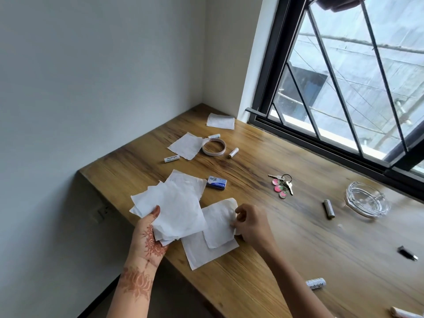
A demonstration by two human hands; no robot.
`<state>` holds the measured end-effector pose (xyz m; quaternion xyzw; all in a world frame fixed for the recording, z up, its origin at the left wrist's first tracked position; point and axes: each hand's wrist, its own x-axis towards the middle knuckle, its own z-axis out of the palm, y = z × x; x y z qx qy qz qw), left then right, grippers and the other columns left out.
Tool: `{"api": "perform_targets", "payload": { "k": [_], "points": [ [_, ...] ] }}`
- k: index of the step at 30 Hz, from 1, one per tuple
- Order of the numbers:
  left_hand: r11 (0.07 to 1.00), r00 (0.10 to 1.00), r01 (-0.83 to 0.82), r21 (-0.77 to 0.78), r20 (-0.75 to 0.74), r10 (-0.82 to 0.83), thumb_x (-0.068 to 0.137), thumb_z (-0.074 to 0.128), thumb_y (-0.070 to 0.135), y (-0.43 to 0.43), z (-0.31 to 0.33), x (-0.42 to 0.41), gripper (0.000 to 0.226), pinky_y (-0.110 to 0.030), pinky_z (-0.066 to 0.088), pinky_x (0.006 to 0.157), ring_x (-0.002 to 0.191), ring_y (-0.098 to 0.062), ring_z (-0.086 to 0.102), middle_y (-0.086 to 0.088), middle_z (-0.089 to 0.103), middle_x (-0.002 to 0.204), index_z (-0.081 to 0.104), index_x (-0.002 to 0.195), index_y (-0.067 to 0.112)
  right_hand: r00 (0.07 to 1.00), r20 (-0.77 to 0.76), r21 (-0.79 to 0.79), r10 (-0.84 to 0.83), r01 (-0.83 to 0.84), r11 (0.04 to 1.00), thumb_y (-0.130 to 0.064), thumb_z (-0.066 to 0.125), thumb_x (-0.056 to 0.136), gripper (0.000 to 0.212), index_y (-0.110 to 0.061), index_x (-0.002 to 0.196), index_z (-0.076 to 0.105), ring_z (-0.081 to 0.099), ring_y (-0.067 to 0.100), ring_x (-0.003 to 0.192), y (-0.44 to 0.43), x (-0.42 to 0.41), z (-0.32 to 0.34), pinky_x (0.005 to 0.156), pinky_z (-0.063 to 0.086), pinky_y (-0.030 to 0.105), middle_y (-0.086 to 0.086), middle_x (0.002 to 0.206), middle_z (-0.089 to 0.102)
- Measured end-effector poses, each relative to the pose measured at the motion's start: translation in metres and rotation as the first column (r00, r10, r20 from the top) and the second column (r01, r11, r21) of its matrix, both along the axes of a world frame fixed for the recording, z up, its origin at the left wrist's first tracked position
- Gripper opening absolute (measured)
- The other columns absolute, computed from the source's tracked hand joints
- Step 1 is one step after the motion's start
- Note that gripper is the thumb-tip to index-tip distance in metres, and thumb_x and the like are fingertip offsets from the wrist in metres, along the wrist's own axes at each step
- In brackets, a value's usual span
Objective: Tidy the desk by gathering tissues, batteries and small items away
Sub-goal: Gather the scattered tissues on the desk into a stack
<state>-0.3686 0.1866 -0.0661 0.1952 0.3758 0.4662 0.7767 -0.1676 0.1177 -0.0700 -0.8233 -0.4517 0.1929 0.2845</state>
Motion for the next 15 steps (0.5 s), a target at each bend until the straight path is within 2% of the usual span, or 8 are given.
{"api": "perform_targets", "payload": {
  "k": [2,5,8,10,11,15],
  "points": [
    [1.000,1.000,0.007,0.004,-0.005,-0.007,0.084,0.057,0.019,-0.001,0.002,-0.001,0.045,-0.029,0.057,0.052,0.076,-0.017,0.072,0.000,0.074,0.090,0.049,0.128,0.017,0.976,-0.202,0.021,-0.084,0.090,0.996,0.000,0.069,0.073,0.025,-0.008,0.096,0.064,0.060,0.016,0.078,0.002,0.006,0.008,0.061,0.053,0.025,0.003,0.086,0.062],
    [1.000,0.999,0.018,-0.004,-0.045,-0.018,0.088,0.055,0.016,-0.001,0.008,-0.002,0.024,-0.030,0.057,0.050,0.081,-0.023,0.070,-0.005,0.070,0.096,0.056,0.112,0.019,0.867,-0.471,0.067,-0.161,0.217,0.974,-0.001,0.073,0.069,0.026,-0.014,0.088,0.062,0.064,0.020,0.080,0.004,0.017,0.019,0.060,0.052,0.029,0.006,0.085,0.066],
    [0.998,0.998,0.052,-0.018,-0.041,-0.053,0.088,0.055,0.016,-0.002,0.015,0.000,0.018,-0.031,0.056,0.048,0.074,-0.022,0.071,-0.005,0.074,0.083,0.057,0.106,0.019,0.761,-0.628,0.105,-0.165,0.292,0.951,0.005,0.070,0.071,0.023,-0.004,0.091,0.063,0.061,0.026,0.079,0.012,0.027,0.033,0.058,0.044,0.027,0.009,0.080,0.065],
    [0.997,0.997,0.071,-0.027,-0.039,-0.072,0.088,0.054,0.017,-0.002,0.018,0.002,0.015,-0.031,0.056,0.048,0.068,-0.021,0.072,-0.004,0.074,0.076,0.057,0.103,0.018,0.740,-0.658,0.171,-0.142,0.330,0.928,0.002,0.070,0.073,0.025,0.000,0.097,0.062,0.060,0.022,0.075,0.018,0.028,0.046,0.057,0.042,0.025,0.010,0.082,0.064],
    [0.996,0.995,0.085,-0.032,-0.040,-0.086,0.089,0.054,0.017,-0.002,0.019,0.003,0.013,-0.032,0.057,0.048,0.070,-0.022,0.071,-0.005,0.074,0.077,0.057,0.101,0.017,0.758,-0.638,0.218,-0.135,0.346,0.913,-0.001,0.071,0.075,0.025,-0.001,0.098,0.063,0.059,0.019,0.073,0.020,0.027,0.053,0.056,0.041,0.023,0.009,0.083,0.064],
    [0.990,0.991,0.130,-0.057,-0.032,-0.132,0.088,0.054,0.015,-0.001,0.026,0.011,0.008,-0.037,0.059,0.054,0.081,-0.028,0.064,-0.010,0.069,0.084,0.058,0.096,0.016,0.912,-0.404,0.449,-0.075,0.269,0.852,-0.014,0.068,0.081,0.010,-0.014,0.090,0.066,0.056,0.003,0.067,0.029,0.006,0.078,0.050,0.043,0.012,-0.003,0.082,0.064]
  ]
}}
